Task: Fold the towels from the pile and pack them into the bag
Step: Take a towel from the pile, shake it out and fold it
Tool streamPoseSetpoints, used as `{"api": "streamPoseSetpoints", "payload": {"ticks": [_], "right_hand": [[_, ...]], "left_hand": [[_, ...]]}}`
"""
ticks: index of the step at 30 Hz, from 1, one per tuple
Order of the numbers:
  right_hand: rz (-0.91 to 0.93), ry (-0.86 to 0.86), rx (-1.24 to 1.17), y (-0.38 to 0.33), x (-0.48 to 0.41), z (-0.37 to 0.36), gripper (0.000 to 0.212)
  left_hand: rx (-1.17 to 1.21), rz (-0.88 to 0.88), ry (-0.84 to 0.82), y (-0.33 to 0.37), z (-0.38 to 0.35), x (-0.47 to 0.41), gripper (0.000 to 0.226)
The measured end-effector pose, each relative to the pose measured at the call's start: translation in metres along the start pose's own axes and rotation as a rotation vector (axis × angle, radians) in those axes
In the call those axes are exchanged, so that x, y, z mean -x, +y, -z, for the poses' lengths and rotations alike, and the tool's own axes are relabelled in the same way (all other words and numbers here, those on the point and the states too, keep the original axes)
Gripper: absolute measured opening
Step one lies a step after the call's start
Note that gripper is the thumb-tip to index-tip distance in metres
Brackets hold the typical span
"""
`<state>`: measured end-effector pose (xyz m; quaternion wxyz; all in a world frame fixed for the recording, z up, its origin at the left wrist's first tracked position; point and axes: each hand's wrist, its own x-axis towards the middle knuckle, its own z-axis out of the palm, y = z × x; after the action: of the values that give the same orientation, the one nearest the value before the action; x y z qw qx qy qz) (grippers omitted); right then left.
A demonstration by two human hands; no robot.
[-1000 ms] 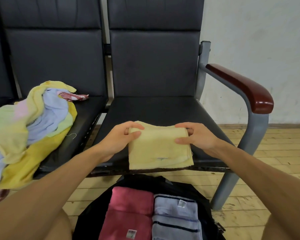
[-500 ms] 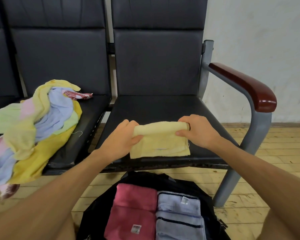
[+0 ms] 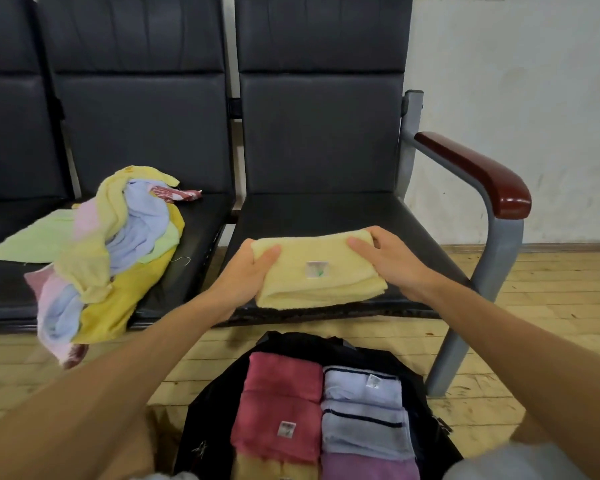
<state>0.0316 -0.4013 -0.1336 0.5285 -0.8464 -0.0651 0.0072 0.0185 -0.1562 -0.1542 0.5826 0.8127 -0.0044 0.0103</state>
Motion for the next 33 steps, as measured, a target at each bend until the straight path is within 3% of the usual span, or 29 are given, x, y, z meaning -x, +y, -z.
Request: {"api": "streamPoseSetpoints", "payload": {"ticks": [3,6,9,13,17,20,22,29,33], "right_hand": [[-0.095,0.039,-0.083,0.006,0.019,-0.014,0.032],[-0.331,-0.071,-0.311,0.013,0.042,-0.018,0.045],[-0.501,-0.287,-0.469,0.024,0.066,-0.018,0.038],[-0.597,-0.42,-0.566,0.049,0.083,-0.028,0.046],[-0.712,-0.432,-0.405,0.083,0.087,-0.049,0.043],[-0.808,-0.422,-0.211,0.116,0.089,-0.076,0.027],[-0.842,-0.398,-0.051,0.137,0.092,-0.096,0.033],[-0.825,-0.355,0.193,0.205,0.109,-0.168,0.043],[-0.772,-0.394,0.293,0.227,0.117,-0.202,0.049]], "left_hand": [[0.006,0.075,0.026,-0.012,-0.005,0.016,0.044],[0.016,0.18,0.011,-0.022,-0.007,0.035,0.068],[0.166,0.287,-0.04,-0.031,-0.012,0.056,0.046],[0.243,0.408,-0.272,-0.047,-0.007,0.074,0.028],[0.138,0.444,-0.472,-0.074,-0.002,0.078,0.028],[0.044,0.497,-0.601,-0.109,-0.008,0.081,0.034],[-0.044,0.546,-0.666,-0.137,-0.014,0.081,0.037],[-0.153,0.717,-0.66,-0.222,-0.031,0.09,0.031],[-0.365,0.707,-0.655,-0.261,-0.028,0.09,0.049]]}}
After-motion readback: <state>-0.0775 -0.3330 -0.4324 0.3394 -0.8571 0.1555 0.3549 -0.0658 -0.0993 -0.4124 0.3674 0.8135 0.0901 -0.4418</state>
